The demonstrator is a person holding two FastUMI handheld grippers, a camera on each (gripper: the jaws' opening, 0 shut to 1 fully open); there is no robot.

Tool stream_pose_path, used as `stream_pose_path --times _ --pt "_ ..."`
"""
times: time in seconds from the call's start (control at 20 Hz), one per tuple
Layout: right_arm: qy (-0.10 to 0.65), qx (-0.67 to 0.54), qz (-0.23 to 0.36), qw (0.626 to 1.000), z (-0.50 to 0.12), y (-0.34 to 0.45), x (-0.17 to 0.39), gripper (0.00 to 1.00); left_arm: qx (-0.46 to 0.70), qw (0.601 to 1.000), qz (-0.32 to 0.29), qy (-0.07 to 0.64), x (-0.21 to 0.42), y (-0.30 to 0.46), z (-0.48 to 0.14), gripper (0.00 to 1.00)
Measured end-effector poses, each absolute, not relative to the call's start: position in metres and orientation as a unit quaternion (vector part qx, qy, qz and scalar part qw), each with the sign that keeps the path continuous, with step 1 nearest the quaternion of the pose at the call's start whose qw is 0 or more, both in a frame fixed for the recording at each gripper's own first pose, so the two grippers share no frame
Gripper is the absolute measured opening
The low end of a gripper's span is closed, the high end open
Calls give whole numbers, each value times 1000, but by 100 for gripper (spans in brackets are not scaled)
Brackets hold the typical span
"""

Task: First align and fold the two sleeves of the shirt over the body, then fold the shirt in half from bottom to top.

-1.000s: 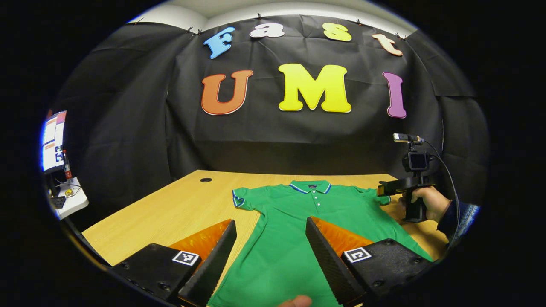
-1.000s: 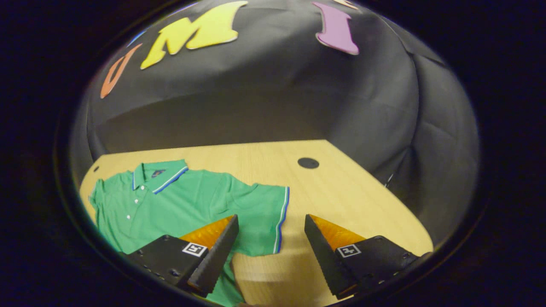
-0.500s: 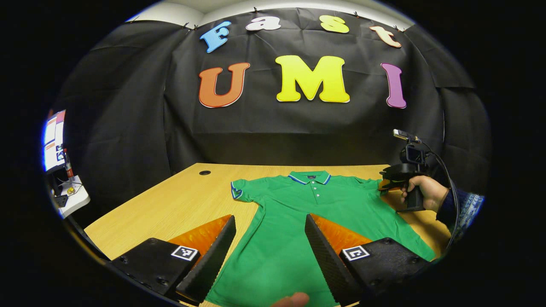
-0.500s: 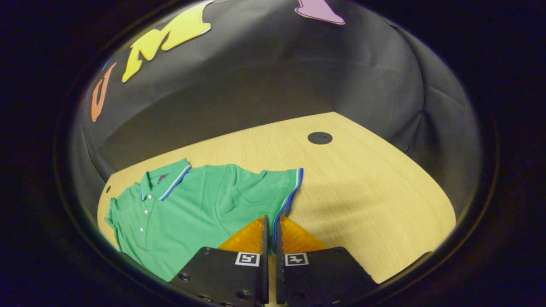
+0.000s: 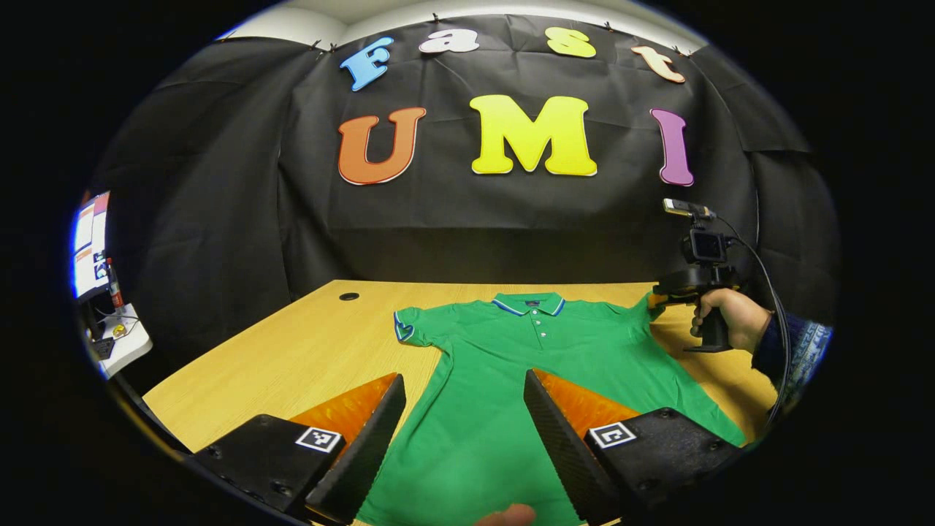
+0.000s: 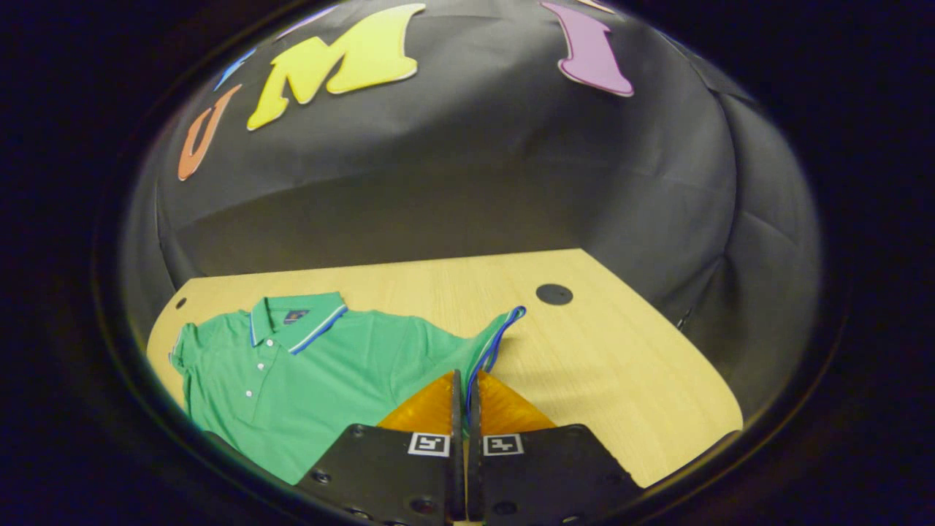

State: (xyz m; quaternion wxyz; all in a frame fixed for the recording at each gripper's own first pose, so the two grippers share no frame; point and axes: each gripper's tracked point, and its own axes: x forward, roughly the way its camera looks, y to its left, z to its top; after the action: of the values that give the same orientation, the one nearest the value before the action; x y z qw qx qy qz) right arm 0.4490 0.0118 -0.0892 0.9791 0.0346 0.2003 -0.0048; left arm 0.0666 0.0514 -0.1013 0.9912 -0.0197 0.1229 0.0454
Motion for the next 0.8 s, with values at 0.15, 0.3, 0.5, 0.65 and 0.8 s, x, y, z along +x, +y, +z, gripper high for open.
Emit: stream_pose_path --times 0.15,0.3,0.5,0.65,0.8 --pt "179 -21 22 983 -77 38 442 2 -12 992 43 119 65 51 -98 100" --pt "169 -63 57 982 -78 73 437 2 -12 992 44 114 64 50 -94 100" --pt "130 -30 83 988 -53 102 424 8 -25 992 34 120 65 41 -96 100" --pt "89 2 106 990 -17 107 403 61 -1 993 55 100 62 49 -85 100" --pt "46 -13 75 996 13 80 372 95 13 993 64 97 65 53 -89 100"
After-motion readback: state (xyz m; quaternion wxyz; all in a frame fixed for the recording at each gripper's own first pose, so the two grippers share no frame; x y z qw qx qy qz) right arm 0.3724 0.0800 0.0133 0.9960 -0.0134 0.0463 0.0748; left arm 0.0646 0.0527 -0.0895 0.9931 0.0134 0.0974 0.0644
